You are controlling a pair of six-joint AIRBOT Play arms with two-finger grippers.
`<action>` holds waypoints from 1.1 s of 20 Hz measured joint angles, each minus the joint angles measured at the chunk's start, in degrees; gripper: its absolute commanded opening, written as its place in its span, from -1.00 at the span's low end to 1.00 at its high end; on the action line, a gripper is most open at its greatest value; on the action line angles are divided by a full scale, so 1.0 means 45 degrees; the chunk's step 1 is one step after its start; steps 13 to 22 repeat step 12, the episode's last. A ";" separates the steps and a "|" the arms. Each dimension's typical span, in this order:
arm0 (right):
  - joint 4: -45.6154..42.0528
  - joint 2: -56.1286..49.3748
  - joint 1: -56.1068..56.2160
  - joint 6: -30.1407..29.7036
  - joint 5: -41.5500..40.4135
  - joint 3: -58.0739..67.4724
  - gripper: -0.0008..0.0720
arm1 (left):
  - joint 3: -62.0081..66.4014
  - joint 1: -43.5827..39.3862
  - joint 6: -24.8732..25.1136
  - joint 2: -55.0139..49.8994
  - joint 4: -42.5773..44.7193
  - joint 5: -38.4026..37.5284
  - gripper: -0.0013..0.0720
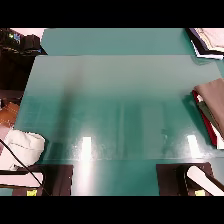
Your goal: Fold the shirts.
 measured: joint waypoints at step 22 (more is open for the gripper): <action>0.0029 0.0000 0.4595 -0.0024 -0.0811 0.0816 -0.93 | 0.0000 0.0000 -0.0029 0.0005 -0.0010 0.0039 -0.88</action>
